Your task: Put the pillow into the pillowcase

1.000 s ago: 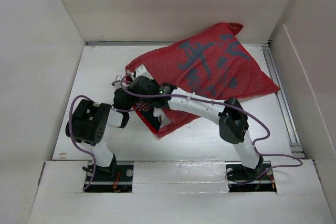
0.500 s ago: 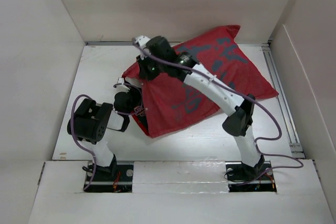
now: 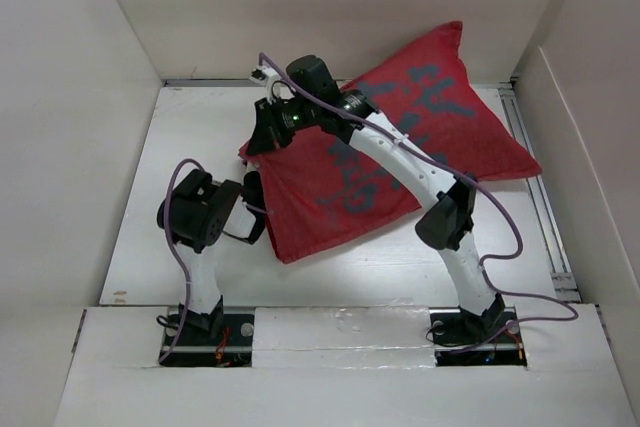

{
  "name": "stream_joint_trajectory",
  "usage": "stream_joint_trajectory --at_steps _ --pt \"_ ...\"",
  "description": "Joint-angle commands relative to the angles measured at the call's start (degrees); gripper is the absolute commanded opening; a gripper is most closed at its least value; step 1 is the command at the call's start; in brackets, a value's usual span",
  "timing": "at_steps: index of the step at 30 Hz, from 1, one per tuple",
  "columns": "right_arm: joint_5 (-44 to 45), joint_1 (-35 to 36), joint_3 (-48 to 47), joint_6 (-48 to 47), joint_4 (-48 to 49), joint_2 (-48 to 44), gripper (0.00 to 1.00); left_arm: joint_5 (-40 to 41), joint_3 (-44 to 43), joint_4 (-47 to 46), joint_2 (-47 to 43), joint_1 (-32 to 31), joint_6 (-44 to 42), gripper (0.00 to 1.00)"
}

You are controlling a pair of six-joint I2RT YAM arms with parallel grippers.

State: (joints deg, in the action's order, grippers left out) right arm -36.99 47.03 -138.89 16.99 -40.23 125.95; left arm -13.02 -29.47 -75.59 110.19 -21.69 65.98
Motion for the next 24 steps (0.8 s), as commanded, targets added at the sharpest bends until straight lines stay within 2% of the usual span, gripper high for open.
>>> stream_joint_trajectory --at_steps 1,4,5,7,8,9,13,17,19,20,21,23,24 --pt "-12.9 6.1 -4.5 5.4 9.7 1.1 0.00 -0.2 -4.7 -30.8 1.4 -4.1 -0.3 0.00" --pt "-15.3 6.7 -5.1 6.1 10.4 -0.2 0.00 0.7 -6.2 -31.4 5.9 -4.2 0.4 0.00" --pt "-13.6 5.8 -3.1 6.1 11.2 -1.3 0.00 -0.1 -7.4 -31.5 6.8 -4.1 0.9 0.00" --pt "-9.2 4.0 8.7 3.6 12.4 -5.4 0.00 -1.4 -7.4 -33.1 7.5 -2.7 1.6 0.00" --pt "-8.2 0.9 13.9 3.6 16.1 -6.4 0.00 -1.4 -5.4 -34.2 7.5 -1.9 2.4 0.00" --pt "-8.2 -0.9 23.6 3.6 18.2 -7.1 0.00 -1.4 -3.5 -35.4 6.4 -1.3 2.4 0.00" --pt "-7.6 -5.8 37.8 3.6 27.9 -7.8 0.00 0.3 5.1 -32.0 -1.4 3.5 2.4 0.00" --pt "-9.8 -5.8 35.1 4.1 29.3 -4.4 0.00 -1.2 7.3 -24.5 -6.1 6.0 1.9 0.00" --pt "-10.5 -4.3 32.9 4.8 29.9 -3.8 0.00 -0.6 10.0 -20.1 -7.7 7.5 3.8 0.18" --pt "-10.5 -4.3 31.2 5.7 29.9 -3.2 0.00 0.8 11.1 -16.8 -8.9 8.8 5.3 0.18" --pt "-10.5 -3.8 30.4 6.5 30.6 -3.2 0.00 3.6 11.9 -7.3 -13.0 9.6 6.8 0.18" --pt "-10.5 -3.8 28.0 7.1 30.6 -2.6 0.00 7.7 15.6 -0.7 -18.8 9.6 6.2 0.21" --pt "-10.5 -3.8 27.2 7.1 30.6 -1.9 0.00 10.0 15.6 5.0 -26.2 9.6 5.5 0.22"
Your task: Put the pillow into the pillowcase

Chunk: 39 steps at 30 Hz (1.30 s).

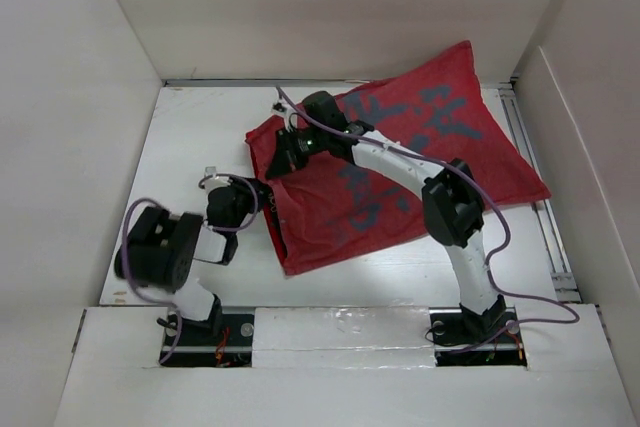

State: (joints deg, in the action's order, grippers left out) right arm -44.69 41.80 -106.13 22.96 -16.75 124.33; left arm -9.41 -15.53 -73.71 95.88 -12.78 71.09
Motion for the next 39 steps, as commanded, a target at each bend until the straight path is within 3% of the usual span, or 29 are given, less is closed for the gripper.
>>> stream_joint_trajectory --at_steps 1,3,4,6,9,11,15,16,17,19,21,23,26,29,31,32,35,37,39 --pt "-2.8 1.4 -6.1 1.7 7.2 -0.3 0.00 11.2 0.9 17.4 -15.6 0.6 -0.4 0.23" --pt "-1.4 1.4 -8.0 1.7 7.2 0.5 0.00 16.8 -3.5 33.8 -22.1 0.6 -1.1 0.23" --pt "-0.3 1.4 -8.7 1.7 7.2 1.2 0.00 19.9 -5.6 41.9 -27.1 0.6 0.0 0.30" --pt "2.2 1.4 -11.9 1.7 6.6 3.3 0.00 30.6 -12.5 66.7 -32.2 0.6 2.1 0.39" --pt "4.4 2.0 -13.4 0.3 4.5 6.4 0.00 35.6 -16.1 75.0 -35.3 1.3 2.3 0.42" --pt "6.7 2.7 -13.9 -0.4 3.9 9.3 0.00 33.8 -18.6 78.8 -35.8 6.1 0.6 0.42" --pt "6.8 3.9 -11.2 0.2 7.0 11.6 0.01 25.8 -22.2 78.6 -33.4 15.7 -5.2 0.42" --pt "6.8 4.5 -10.5 1.0 7.0 11.6 0.44 20.1 -23.3 72.3 -30.9 18.0 -10.9 0.45" --pt "6.8 4.5 -10.5 1.0 7.0 11.6 0.44 20.0 -23.3 72.2 -30.9 18.0 -11.0 0.45" --pt "5.6 5.8 -11.9 1.0 5.8 8.9 0.64 18.7 -29.6 72.7 -26.8 18.0 -14.5 0.47" --pt "5.6 5.8 -11.9 0.4 5.8 4.5 0.99 14.4 -37.3 72.7 -19.3 18.0 -16.4 0.49" --pt "5.6 5.2 -11.3 0.4 5.8 -3.3 0.99 8.4 -41.8 69.8 -12.2 18.0 -19.8 0.55" --pt "7.2 0.4 -13.5 -0.1 0.5 -11.6 0.99 3.1 -51.2 71.2 -6.0 15.6 -21.7 0.54" --pt "11.7 -9.8 -10.2 -0.7 -2.9 -16.0 0.99 -0.9 -59.3 73.8 1.0 14.3 -23.8 0.68" --pt "11.7 -15.7 -9.4 -1.6 -7.0 -16.8 0.99 -3.7 -62.5 75.8 5.7 12.8 -24.8 0.71" --pt "12.9 -20.9 -9.4 -1.6 -8.5 -17.3 0.99 -3.7 -66.0 77.3 7.3 12.8 -25.5 0.78" --pt "17.3 -29.7 -8.8 -1.6 -11.5 -17.3 0.99 -6.6 -71.8 80.1 14.1 12.8 -27.1 0.82" --pt "21.3 -33.8 -8.0 -1.6 -11.5 -17.3 0.99 -9.7 -75.1 80.7 20.1 12.8 -28.5 0.89" --pt "23.2 -39.7 -5.6 -0.3 -8.1 -17.3 0.99 -14.0 -80.6 82.4 24.2 12.3 -30.6 0.89"
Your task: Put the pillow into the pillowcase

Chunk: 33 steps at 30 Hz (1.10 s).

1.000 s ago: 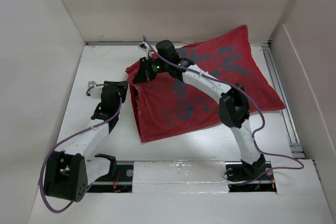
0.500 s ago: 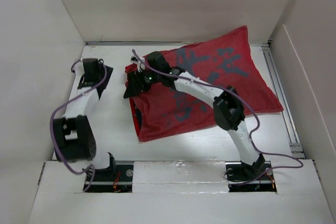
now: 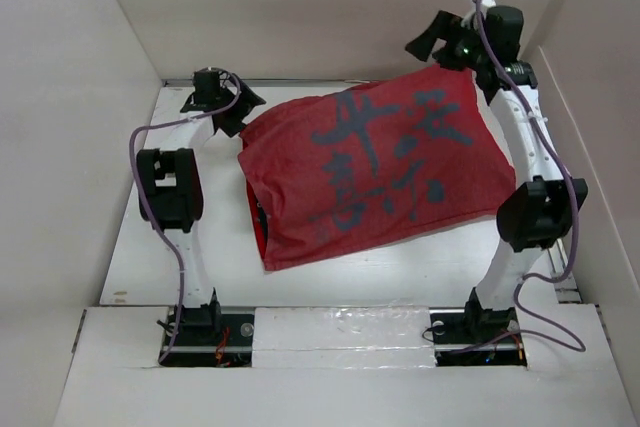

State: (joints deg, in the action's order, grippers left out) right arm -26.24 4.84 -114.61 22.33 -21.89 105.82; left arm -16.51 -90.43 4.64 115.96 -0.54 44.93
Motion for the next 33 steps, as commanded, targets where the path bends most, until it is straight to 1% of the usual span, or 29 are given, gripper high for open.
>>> stream_joint_trajectory --at_steps 1,2,3,4,7,9,11,12,14,15,16,17,18,19,20,21,22,23,24,25,27,28,29,30,31,32,33 --pt "4.8 -4.7 7.3 1.4 -0.3 1.2 0.99 -8.4 -6.7 4.1 5.7 0.0 -5.0 0.91" --pt "3.9 -6.5 10.0 3.3 2.9 1.2 0.99 -9.8 -7.4 3.2 8.2 0.0 -5.5 0.91" --pt "5.0 -8.9 12.5 4.0 9.0 1.2 0.99 -12.6 -7.9 1.6 8.9 0.0 -5.6 0.91" --pt "5.9 -9.8 15.4 4.0 11.0 1.2 0.99 -12.6 -7.9 1.1 9.5 0.0 -5.6 0.89" --pt "7.3 -12.1 16.5 1.9 17.0 2.4 0.99 -13.1 -7.4 -0.7 10.5 -1.0 -5.6 0.89" --pt "7.9 -13.2 15.2 0.7 17.7 5.4 0.99 -13.1 -8.0 -0.7 12.2 -1.0 -5.6 0.84" --pt "8.0 -14.3 14.3 0.7 18.9 7.4 0.99 -14.7 -9.4 -0.7 13.6 -1.6 -5.6 0.82" --pt "11.9 -14.9 14.3 0.7 22.2 8.9 0.99 -16.6 -10.9 -1.2 15.6 -2.1 -4.9 0.75" --pt "12.6 -14.9 14.9 1.2 24.0 9.7 0.99 -17.4 -11.5 -1.2 16.2 -2.6 -4.9 0.74" --pt "12.0 -15.5 14.3 1.2 25.1 11.1 0.99 -18.0 -12.1 -1.9 16.7 -3.3 -4.9 0.70" --pt "8.6 -16.0 12.1 1.7 23.2 13.2 0.99 -18.0 -13.6 -1.9 17.5 -3.3 -4.9 0.55" --pt "5.9 -16.0 5.6 1.8 21.1 18.9 0.99 -18.6 -14.3 -1.9 17.5 -3.9 -4.9 0.47" --pt "3.8 -16.0 1.6 1.8 18.1 22.1 0.99 -18.6 -15.0 -1.9 18.8 -4.5 -4.9 0.40" --pt "-1.8 -16.0 -1.6 2.3 14.4 25.1 0.99 -19.1 -16.5 -2.5 19.3 -4.5 -4.3 0.34" --pt "-5.5 -15.2 -8.5 2.3 12.1 28.2 0.99 -20.3 -17.3 -2.5 20.0 -4.5 -3.5 0.27" --pt "-9.1 -15.2 -12.4 2.3 9.0 34.1 0.99 -21.3 -18.3 -3.1 20.8 -5.1 -3.4 0.10" --pt "-13.2 -14.3 -15.1 1.2 6.8 36.5 0.99 -23.7 -19.2 -3.1 22.6 -5.1 -2.6 0.03" --pt "-21.0 -13.0 -16.8 0.7 5.8 38.0 0.99 -24.7 -21.1 -3.7 23.4 -5.1 -2.0 0.00" --pt "-25.9 -11.9 -19.0 0.7 5.3 40.1 0.99 -27.0 -22.4 -4.9 24.7 -5.6 -1.1 0.00" --pt "-26.0 -11.9 -19.0 0.7 5.3 40.6 0.99 -27.0 -22.4 -4.9 24.7 -5.6 -0.3 0.00" --pt "-31.9 -10.3 -18.0 0.7 6.8 40.6 0.99 -31.8 -24.2 -9.1 25.5 -6.1 1.9 0.00" --pt "-33.2 -9.8 -16.8 1.3 8.0 39.0 0.99 -33.7 -24.8 -11.0 26.0 -6.7 4.7 0.00" --pt "-34.7 -9.8 -15.0 3.2 10.3 37.7 0.77 -36.2 -25.8 -13.1 26.0 -6.7 5.8 0.00" --pt "-36.8 -9.0 -12.8 5.8 17.8 36.3 0.55 -36.9 -28.9 -13.2 26.0 -6.7 6.4 0.00" --pt "-36.9 -9.0 -9.9 8.7 21.7 35.0 0.01 -36.9 -31.1 -12.6 26.0 -7.2 6.4 0.00" --pt "-36.9 -9.0 -9.1 13.8 23.3 32.7 0.00 -36.9 -33.5 -11.5 26.0 -7.2 6.4 0.00" --pt "-38.1 -8.3 -8.2 16.3 31.0 31.5 0.00 -36.9 -37.9 -11.0 26.0 -7.2 6.4 0.00"
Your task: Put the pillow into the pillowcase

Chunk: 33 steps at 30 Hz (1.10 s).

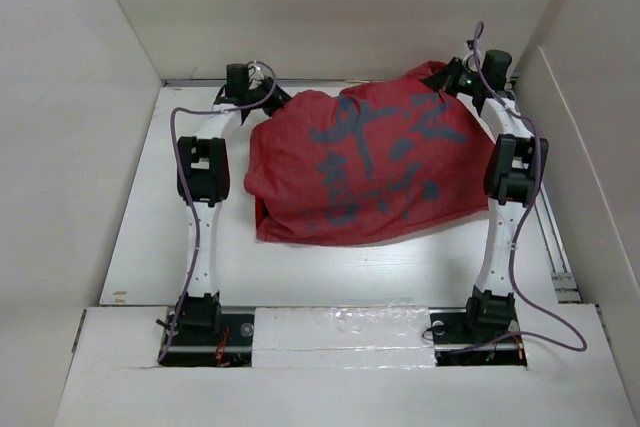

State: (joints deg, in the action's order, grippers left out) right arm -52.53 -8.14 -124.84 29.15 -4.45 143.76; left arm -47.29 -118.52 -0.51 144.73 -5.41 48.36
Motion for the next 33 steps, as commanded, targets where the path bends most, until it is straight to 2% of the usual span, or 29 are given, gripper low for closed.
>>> stream_joint_trajectory --at_steps 1,3,4,6,7,8,11,12,14,16,17,18,19,20,21,22,23,24,25,26,28,29,30,31,32,33 --pt "-11.8 5.2 2.7 11.8 16.8 -7.7 0.00 -6.2 -12.4 -4.9 -2.8 -2.3 3.8 0.00" --pt "-10.6 5.9 3.8 16.7 26.4 -12.5 0.00 -6.2 -17.3 -6.8 -3.3 -2.3 6.0 0.00" --pt "-8.4 5.9 4.7 18.1 29.5 -14.5 0.00 -6.2 -23.4 -7.8 -3.3 -2.3 10.0 0.00" --pt "-5.5 6.5 2.8 18.7 30.0 -19.2 0.00 -8.3 -29.2 -12.4 -3.3 -1.0 15.8 0.00" --pt "-3.4 6.5 1.1 19.6 30.0 -20.0 0.00 -10.2 -30.7 -19.5 -4.4 -0.3 19.2 0.00" --pt "-3.4 5.9 -2.9 20.9 31.2 -20.5 0.00 -10.2 -30.7 -22.0 -6.1 0.3 23.1 0.00" --pt "-2.5 5.9 -4.6 28.2 43.5 -23.8 0.00 -8.9 -25.6 -21.6 -17.2 2.1 18.2 0.00" --pt "-2.0 5.2 -7.0 28.2 43.6 -24.9 0.00 -7.4 -24.3 -18.9 -20.6 2.1 11.3 0.00" --pt "-2.0 5.2 -7.5 28.8 47.3 -28.4 0.00 -5.4 -21.2 -16.1 -30.0 3.2 6.5 0.00" --pt "-3.0 5.2 -2.8 27.7 48.0 -33.3 0.00 -5.4 -12.3 -18.8 -36.4 4.0 3.0 0.00" --pt "-4.1 5.2 0.4 24.9 48.0 -35.2 0.00 -4.1 -8.4 -19.7 -42.5 4.0 0.4 0.00" --pt "-5.7 5.8 5.0 23.4 48.7 -37.3 0.00 -3.1 1.5 -20.4 -45.8 4.0 -2.5 0.00" --pt "-5.7 5.8 16.7 22.0 48.7 -39.6 0.05 -1.6 7.6 -21.2 -49.2 4.0 -5.2 0.00" --pt "-6.3 5.8 24.0 21.0 50.5 -44.7 0.41 -0.5 13.3 -22.3 -55.1 3.3 -7.4 0.00" --pt "-6.4 5.8 31.9 21.0 58.0 -47.4 0.66 -1.3 19.1 -26.2 -57.5 3.3 -9.8 0.00" --pt "-5.2 5.8 46.6 21.0 61.3 -49.9 0.91 -1.9 28.9 -27.1 -59.5 2.6 -10.9 0.00" --pt "-4.5 5.1 53.2 21.0 65.0 -54.5 1.00 -2.5 33.3 -27.1 -61.2 1.6 -11.8 0.00" --pt "-3.6 5.1 58.9 21.0 67.6 -56.6 1.00 -3.5 37.5 -27.6 -64.8 1.5 -12.8 0.02" --pt "-3.6 3.6 67.6 21.0 72.1 -59.8 1.00 -1.1 46.0 -28.7 -68.5 0.8 -13.6 0.22" --pt "-4.2 3.6 71.4 21.0 72.1 -59.8 1.00 -1.1 50.2 -28.7 -68.5 0.8 -12.0 0.28" --pt "-5.0 2.1 78.6 22.4 77.9 -65.3 1.00 1.9 57.5 -31.3 -74.7 -0.6 -10.0 0.28" --pt "-5.6 0.9 81.7 23.1 78.9 -67.1 1.00 3.4 65.9 -32.0 -76.9 -0.7 -7.2 0.28" --pt "-6.1 0.9 86.7 23.7 79.9 -71.0 1.00 4.1 70.0 -33.0 -79.5 -2.2 -7.1 0.21" --pt "-6.1 0.3 88.5 24.4 81.1 -73.1 1.00 6.2 73.7 -33.9 -84.7 -2.2 -7.1 0.18" --pt "-7.3 0.3 89.8 24.4 80.1 -74.9 1.00 7.5 80.4 -33.9 -87.2 -2.2 -7.1 0.15" --pt "-7.8 0.3 91.4 24.4 79.1 -76.9 1.00 9.0 83.2 -33.9 -89.6 -2.8 -7.1 0.14"
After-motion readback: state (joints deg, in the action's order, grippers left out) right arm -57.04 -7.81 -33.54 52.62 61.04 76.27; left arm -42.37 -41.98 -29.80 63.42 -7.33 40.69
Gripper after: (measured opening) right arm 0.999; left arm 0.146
